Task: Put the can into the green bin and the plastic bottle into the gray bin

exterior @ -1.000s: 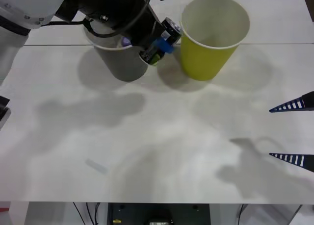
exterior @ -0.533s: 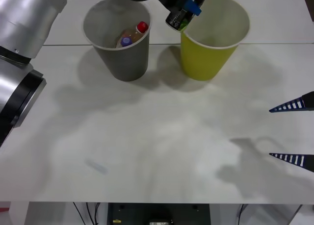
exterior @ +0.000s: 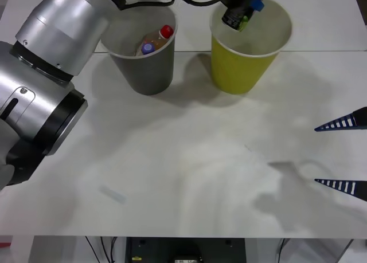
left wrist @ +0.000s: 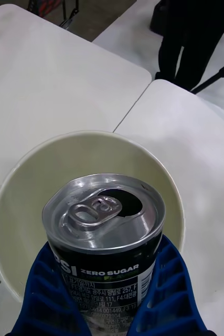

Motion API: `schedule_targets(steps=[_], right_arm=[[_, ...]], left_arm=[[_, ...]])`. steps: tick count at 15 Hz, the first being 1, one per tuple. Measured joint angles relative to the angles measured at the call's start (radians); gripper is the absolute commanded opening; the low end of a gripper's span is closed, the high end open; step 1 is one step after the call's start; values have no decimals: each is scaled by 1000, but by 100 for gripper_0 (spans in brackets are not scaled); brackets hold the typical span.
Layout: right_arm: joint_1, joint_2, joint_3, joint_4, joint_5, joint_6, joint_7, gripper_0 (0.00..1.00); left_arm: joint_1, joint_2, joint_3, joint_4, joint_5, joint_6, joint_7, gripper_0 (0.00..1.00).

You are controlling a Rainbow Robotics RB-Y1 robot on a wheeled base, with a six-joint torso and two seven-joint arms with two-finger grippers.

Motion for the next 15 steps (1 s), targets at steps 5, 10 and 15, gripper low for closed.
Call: schedule_targets(steps=[5,10,15], right_arm=[[0,0,0,0,0,0,0,100],[0,0,0,0,0,0,0,100],[0,0,0,0,0,0,0,100]], left_arm=[[-78,-71,-3,183,-20,104,-20,17],[-79,-79,-3,187,-23,107,-37,100],[-78,-59,-45,187,-4,102,-61,100]])
